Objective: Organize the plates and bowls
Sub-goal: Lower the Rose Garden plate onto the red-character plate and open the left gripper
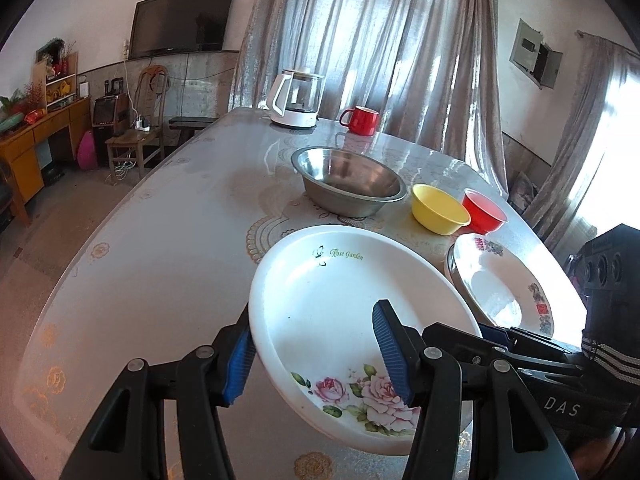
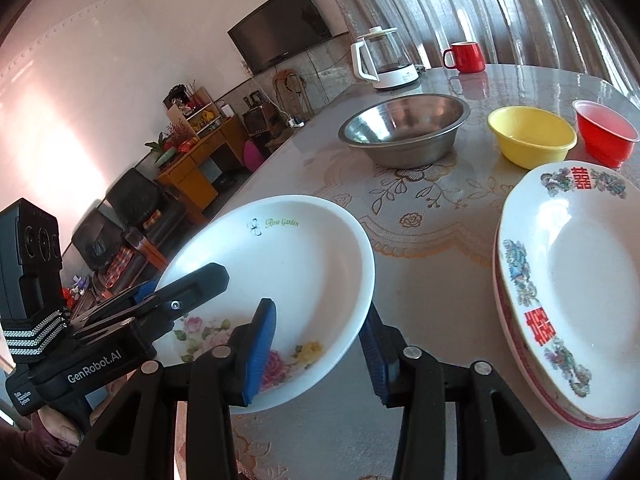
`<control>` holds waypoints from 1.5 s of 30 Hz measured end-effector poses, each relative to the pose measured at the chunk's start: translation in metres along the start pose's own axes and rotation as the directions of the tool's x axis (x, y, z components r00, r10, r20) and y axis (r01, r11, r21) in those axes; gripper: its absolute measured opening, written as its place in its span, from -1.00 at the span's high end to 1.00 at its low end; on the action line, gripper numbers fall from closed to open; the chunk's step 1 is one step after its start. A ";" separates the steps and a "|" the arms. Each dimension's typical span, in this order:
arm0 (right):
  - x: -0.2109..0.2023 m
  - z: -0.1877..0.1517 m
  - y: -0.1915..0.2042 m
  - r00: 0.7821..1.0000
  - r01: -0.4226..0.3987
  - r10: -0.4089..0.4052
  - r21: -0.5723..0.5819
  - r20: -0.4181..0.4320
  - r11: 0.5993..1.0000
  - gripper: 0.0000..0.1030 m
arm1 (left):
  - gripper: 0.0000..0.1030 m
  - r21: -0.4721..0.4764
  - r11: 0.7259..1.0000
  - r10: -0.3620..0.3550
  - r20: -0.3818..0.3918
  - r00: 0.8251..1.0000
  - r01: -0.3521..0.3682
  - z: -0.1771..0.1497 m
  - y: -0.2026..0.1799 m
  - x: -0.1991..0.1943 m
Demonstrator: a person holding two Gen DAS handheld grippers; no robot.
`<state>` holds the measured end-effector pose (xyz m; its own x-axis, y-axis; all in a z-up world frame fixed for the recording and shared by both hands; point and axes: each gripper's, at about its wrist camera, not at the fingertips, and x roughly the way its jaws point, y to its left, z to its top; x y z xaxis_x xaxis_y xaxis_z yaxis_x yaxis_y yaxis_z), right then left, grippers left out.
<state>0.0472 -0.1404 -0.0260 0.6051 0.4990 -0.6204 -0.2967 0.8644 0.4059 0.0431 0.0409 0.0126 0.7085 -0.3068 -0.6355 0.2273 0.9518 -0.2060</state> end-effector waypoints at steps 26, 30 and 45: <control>-0.097 -0.003 -0.107 0.951 0.222 -0.266 0.251 0.158 0.942 0.16 | -0.10 0.195 0.944 -0.240 -0.147 0.960 0.266 0.030 -0.149 0.072; -0.103 -0.006 -0.124 0.938 0.272 -0.320 0.285 0.135 0.919 0.16 | -0.10 0.223 0.933 -0.242 -0.188 0.952 0.281 0.026 -0.168 0.088; -0.108 -0.015 -0.150 0.888 0.408 -0.452 0.305 0.089 0.861 0.11 | -0.11 0.256 0.922 -0.220 -0.270 0.937 0.290 0.010 -0.194 0.123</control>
<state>0.0149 -0.3230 -0.0299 0.7370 0.0466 -0.6743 0.2168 0.9286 0.3011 0.0935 -0.1813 -0.0182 0.4338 -0.4972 -0.7514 0.5861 0.7891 -0.1837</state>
